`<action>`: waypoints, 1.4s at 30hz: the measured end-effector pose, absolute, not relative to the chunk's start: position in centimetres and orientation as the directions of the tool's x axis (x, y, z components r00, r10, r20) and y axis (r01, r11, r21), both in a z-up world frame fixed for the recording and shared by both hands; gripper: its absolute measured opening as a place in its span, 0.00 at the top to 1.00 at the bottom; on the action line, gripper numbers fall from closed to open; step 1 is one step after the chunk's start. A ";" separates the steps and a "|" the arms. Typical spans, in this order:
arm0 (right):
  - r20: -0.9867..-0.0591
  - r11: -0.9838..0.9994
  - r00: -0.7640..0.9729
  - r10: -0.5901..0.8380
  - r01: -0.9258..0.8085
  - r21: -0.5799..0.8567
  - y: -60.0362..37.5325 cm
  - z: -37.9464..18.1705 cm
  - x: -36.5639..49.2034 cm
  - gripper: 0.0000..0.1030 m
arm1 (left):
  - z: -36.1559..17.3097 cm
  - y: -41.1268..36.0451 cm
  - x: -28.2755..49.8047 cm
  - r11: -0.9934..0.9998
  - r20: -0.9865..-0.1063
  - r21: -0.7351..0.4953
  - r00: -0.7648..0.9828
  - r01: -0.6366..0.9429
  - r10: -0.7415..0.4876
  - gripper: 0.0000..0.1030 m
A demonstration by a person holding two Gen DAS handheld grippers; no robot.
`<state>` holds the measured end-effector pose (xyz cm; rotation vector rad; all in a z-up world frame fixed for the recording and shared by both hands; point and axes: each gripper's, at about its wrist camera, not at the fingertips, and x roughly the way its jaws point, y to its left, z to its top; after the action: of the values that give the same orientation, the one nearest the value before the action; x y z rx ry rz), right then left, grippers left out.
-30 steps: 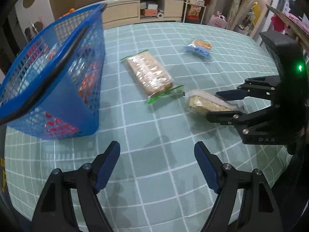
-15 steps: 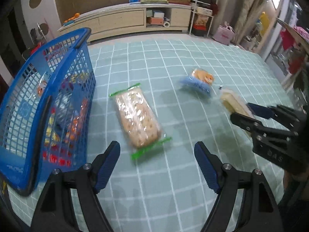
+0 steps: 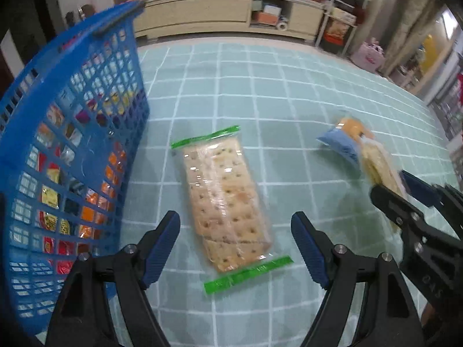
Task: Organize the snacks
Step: 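Grasp the green-zip cracker pack with the left gripper while the right holds its crackers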
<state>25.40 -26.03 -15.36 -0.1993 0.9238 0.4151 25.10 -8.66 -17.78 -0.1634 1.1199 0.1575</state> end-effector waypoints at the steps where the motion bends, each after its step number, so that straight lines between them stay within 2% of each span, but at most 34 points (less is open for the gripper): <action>1: -0.808 0.903 0.530 0.258 -0.429 0.007 -26.0 -15.5 25.4 0.51 | -18.2 -8.6 25.2 0.975 -0.905 -0.050 0.422 -0.215 0.046 0.25; 10: -0.815 0.896 0.519 0.257 -0.444 0.000 -25.5 -16.0 25.4 0.51 | -19.7 -8.3 26.3 0.977 -0.915 -0.029 0.398 -0.211 0.059 0.26; 11: -0.816 0.896 0.518 0.256 -0.443 0.000 -25.5 -16.1 25.4 0.51 | -19.6 -8.1 26.3 0.977 -0.915 -0.028 0.399 -0.211 0.059 0.28; 12: -0.817 0.897 0.517 0.256 -0.441 0.001 -25.5 -16.1 25.4 0.51 | -19.7 -8.2 26.4 0.978 -0.914 -0.023 0.400 -0.209 0.065 0.34; 13: -0.818 0.898 0.516 0.256 -0.440 0.004 -25.5 -16.1 25.3 0.51 | -19.6 -8.2 26.4 0.978 -0.912 -0.016 0.404 -0.207 0.071 0.45; 16: -0.820 0.901 0.513 0.253 -0.434 0.006 -25.6 -16.2 25.2 0.51 | -19.4 -8.5 26.2 0.980 -0.913 -0.050 0.406 -0.193 0.033 0.47; 26: -0.829 0.908 0.512 0.224 -0.419 -0.013 -25.8 -15.1 23.4 0.51 | -17.3 -9.4 23.5 0.989 -0.887 -0.074 0.463 -0.127 -0.007 0.49; 34: -0.804 0.909 0.556 0.212 -0.414 -0.047 -25.4 -10.7 20.8 0.51 | -12.9 -10.0 20.8 0.995 -0.829 -0.088 0.558 -0.056 -0.042 0.49; 42: -0.769 0.909 0.599 0.226 -0.412 -0.054 -24.2 -6.0 19.2 0.51 | -7.5 -7.2 18.5 0.993 -0.762 -0.109 0.646 -0.051 -0.050 0.49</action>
<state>19.23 -24.22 -6.02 -0.2364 0.8530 0.3741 18.50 -7.21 -7.50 -0.1243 0.8692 0.0004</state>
